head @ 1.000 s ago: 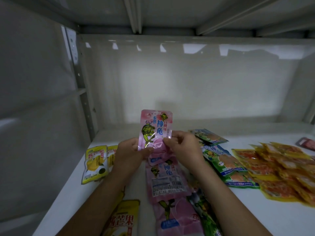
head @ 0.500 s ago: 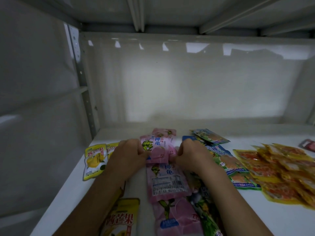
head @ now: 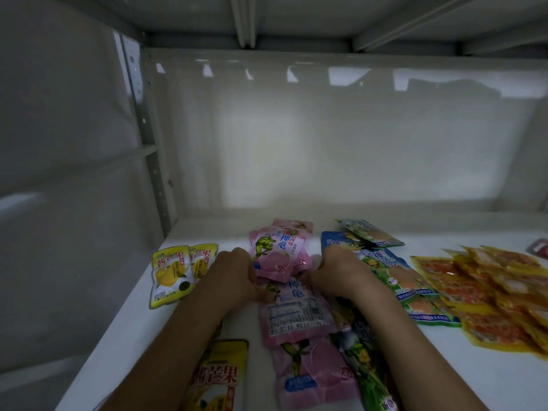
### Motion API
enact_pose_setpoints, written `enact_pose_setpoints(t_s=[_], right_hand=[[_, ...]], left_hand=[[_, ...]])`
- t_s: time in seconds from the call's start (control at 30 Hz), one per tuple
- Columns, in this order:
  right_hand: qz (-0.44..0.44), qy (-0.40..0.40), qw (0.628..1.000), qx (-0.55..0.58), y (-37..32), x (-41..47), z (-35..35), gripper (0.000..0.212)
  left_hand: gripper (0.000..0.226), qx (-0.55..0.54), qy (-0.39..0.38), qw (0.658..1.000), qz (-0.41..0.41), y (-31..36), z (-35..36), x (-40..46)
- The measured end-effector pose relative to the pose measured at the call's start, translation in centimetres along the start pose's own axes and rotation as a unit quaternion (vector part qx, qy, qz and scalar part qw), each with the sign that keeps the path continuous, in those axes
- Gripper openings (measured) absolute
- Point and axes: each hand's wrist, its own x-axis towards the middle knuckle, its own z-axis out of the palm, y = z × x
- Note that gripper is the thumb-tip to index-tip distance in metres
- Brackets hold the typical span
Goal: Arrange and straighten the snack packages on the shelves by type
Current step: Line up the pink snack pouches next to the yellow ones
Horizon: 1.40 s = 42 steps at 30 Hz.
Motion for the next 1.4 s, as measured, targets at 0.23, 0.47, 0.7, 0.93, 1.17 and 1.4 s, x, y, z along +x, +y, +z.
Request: enact_pose_setpoints(t_s=[0.23,0.47,0.7,0.93,1.17,1.4], right_hand=[[0.02,0.02,0.998,0.054,-0.2,0.4,0.0,0.041],[-0.006,-0.023,0.997,0.078,-0.7,-0.8,-0.7,0.047],[0.008,-0.087,0.989,0.123,-0.7,-1.7,-3.2,0.045],[-0.014,-0.123,0.945,0.304,0.1,-2.2,-5.0,0.047],[-0.11,0.006,0.889,0.445,-1.0,-2.3,-4.3,0.035],[-0.21,0.149,0.861,0.439,-2.8,-2.2,-2.5,0.043]], left_hand=[[0.051,-0.015,0.009,1.0,0.014,-0.3,0.1,0.1],[0.039,-0.06,-0.021,0.997,0.049,-0.3,-0.3,-0.1],[0.044,-0.054,-0.017,0.998,0.038,-0.2,-0.3,-0.2],[0.07,-0.102,-0.085,0.988,0.074,0.4,-0.2,-0.8],[0.03,-0.434,-0.081,0.897,0.036,1.6,-0.6,-0.9],[0.019,-0.535,-0.033,0.843,0.04,2.1,-0.5,-0.9]])
